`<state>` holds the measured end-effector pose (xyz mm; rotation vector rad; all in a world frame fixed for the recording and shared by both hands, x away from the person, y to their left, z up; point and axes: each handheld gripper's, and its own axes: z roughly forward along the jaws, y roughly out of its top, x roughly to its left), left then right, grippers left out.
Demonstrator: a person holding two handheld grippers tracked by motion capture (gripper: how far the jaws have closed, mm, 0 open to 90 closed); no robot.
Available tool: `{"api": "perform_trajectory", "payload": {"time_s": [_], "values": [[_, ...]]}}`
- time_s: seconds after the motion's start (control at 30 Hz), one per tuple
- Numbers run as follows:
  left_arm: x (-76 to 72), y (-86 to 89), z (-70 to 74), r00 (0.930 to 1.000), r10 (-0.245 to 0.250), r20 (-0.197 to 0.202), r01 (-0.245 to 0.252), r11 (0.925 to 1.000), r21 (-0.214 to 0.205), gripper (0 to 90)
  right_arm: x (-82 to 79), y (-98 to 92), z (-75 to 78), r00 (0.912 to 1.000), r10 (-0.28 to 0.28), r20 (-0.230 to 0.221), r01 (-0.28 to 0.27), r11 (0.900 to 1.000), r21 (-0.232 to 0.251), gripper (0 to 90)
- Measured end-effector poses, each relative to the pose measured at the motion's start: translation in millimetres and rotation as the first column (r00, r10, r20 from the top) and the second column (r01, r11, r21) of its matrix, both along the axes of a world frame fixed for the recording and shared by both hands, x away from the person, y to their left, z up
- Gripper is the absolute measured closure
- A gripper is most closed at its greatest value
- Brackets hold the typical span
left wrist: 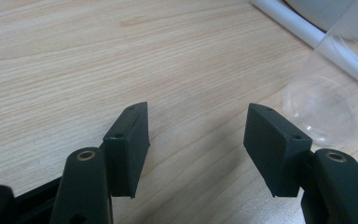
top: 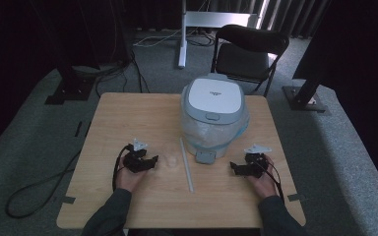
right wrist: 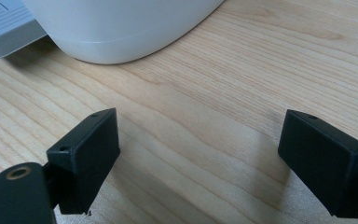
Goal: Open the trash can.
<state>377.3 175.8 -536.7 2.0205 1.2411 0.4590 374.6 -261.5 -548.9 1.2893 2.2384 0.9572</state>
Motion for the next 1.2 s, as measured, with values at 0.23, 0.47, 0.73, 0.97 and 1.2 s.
{"api": "perform_trajectory", "payload": {"time_s": [0.23, 0.47, 0.73, 0.97, 1.2], "values": [[-2.1, 0.1, 6.8, 0.9997, -0.024, 0.000, 0.024, 0.9997, 0.001, 42.4, -1.2, 0.0, 0.0, 1.0000, -0.008, -0.001, 0.008, 1.0000, 0.000, 11.4], [-4.0, -0.5, 19.1, 0.9993, -0.033, 0.020, 0.033, 0.9994, -0.006, 43.9, -1.7, -0.2, 0.0, 0.9999, -0.011, 0.000, 0.011, 0.9999, 0.000, 11.5], [-4.9, -0.6, 33.9, 0.9986, -0.042, 0.034, 0.042, 0.9990, -0.014, 45.9, -2.4, -0.2, 0.0, 0.9999, -0.015, 0.000, 0.015, 0.9999, 0.000, 11.4], [-2.8, -3.5, 48.9, 0.9969, -0.053, 0.058, 0.054, 0.9985, -0.012, 46.0, -2.7, -0.2, 0.0, 0.9998, -0.018, 0.001, 0.018, 0.9998, -0.001, 11.5], [-0.9, -7.1, 62.7, 0.9927, -0.087, 0.084, 0.089, 0.9959, -0.020, 45.3, -2.9, -0.2, 0.0, 0.9998, -0.019, 0.000, 0.019, 0.9998, -0.001, 11.5]]}}
